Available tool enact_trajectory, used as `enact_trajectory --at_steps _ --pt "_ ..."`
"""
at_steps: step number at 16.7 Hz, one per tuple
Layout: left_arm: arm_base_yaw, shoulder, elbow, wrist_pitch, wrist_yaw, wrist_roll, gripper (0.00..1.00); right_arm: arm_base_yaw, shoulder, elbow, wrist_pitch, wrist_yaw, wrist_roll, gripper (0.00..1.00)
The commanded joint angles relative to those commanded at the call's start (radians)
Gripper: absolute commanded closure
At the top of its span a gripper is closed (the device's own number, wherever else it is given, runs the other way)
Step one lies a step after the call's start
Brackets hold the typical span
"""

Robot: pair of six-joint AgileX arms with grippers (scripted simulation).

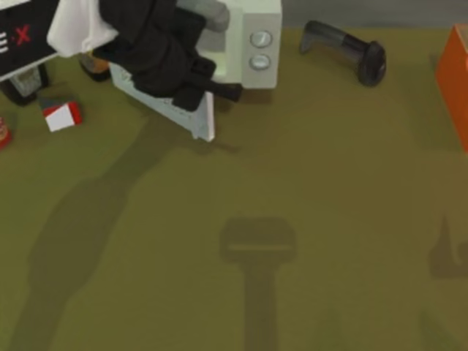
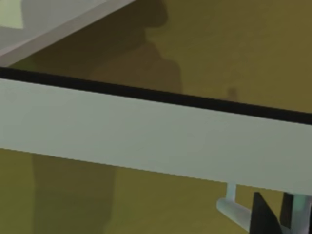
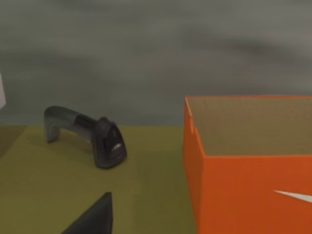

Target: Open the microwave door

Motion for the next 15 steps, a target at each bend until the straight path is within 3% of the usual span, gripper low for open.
enact_trajectory --at_steps 9,15 --pt "0.0 0.0 0.0 0.0 0.0 0.0 1.0 0.0 0.0 0.0 0.0 0.0 0.0 0.0" --pt "0.025 -0.037 -0.044 0.006 0.05 0.081 1.0 0.0 0.0 0.0 0.0 0.0 0.0 0.0"
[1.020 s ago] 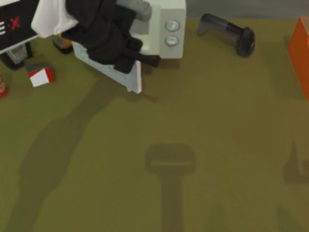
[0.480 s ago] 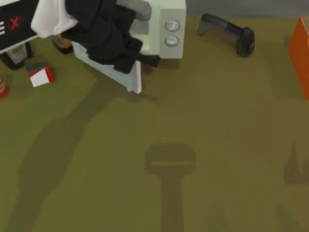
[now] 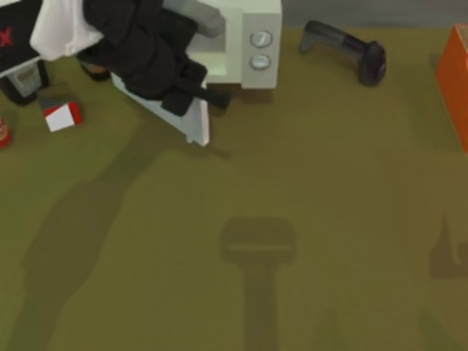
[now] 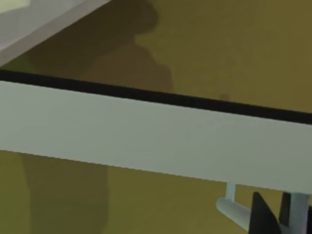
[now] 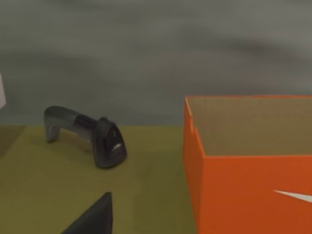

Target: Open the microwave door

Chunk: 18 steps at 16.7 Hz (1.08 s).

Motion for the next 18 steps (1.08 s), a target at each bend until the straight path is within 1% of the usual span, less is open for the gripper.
enact_trajectory --at_steps 3,18 --pt "0.021 -0.023 -0.031 0.001 0.03 0.056 1.0 0.0 0.0 0.0 0.0 0.0 0.0 0.0" --pt "0.022 -0.023 -0.033 0.001 0.031 0.058 1.0 0.0 0.0 0.0 0.0 0.0 0.0 0.0"
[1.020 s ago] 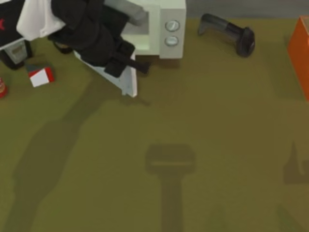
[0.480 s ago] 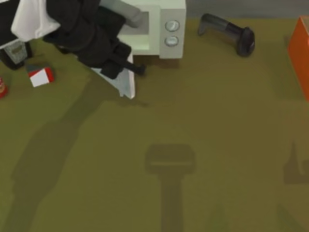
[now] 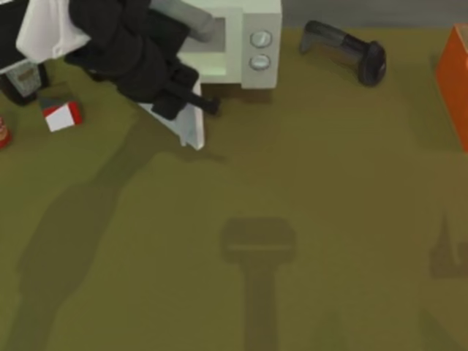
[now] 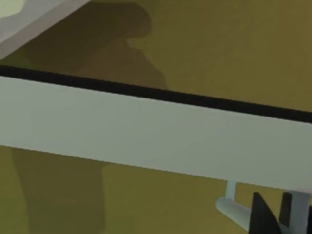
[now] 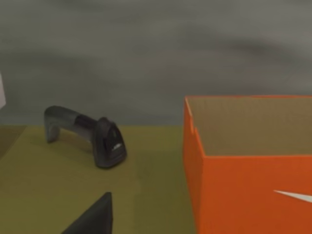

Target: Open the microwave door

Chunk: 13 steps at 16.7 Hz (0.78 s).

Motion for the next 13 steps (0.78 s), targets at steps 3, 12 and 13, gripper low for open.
enact_trajectory --at_steps 3,12,13 --pt "0.0 0.0 0.0 0.0 0.0 0.0 1.0 0.0 0.0 0.0 0.0 0.0 0.0 0.0" --pt "-0.004 0.0 -0.002 -0.001 0.008 0.0 1.0 0.0 0.0 0.0 0.0 0.0 0.0 0.0" --pt "0.001 -0.003 -0.008 -0.004 0.014 0.012 1.0 0.0 0.0 0.0 0.0 0.0 0.0 0.0"
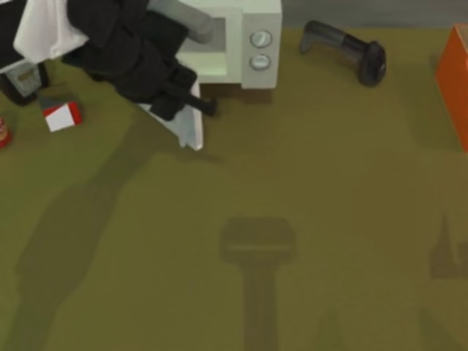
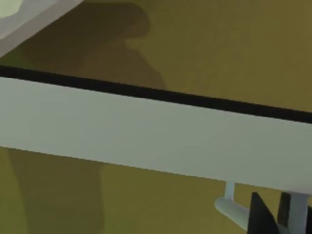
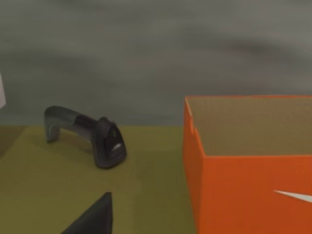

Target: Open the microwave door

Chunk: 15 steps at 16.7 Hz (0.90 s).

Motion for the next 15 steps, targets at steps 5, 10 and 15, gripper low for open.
enact_trajectory --at_steps 5,10,15 --pt "0.046 -0.039 -0.035 -0.007 0.059 0.119 1.0 0.0 0.0 0.0 0.0 0.0 0.0 0.0" --pt "0.056 -0.043 -0.046 -0.012 0.071 0.141 1.0 0.0 0.0 0.0 0.0 0.0 0.0 0.0" --pt "0.056 -0.043 -0.046 -0.012 0.071 0.141 1.0 0.0 0.0 0.0 0.0 0.0 0.0 0.0"
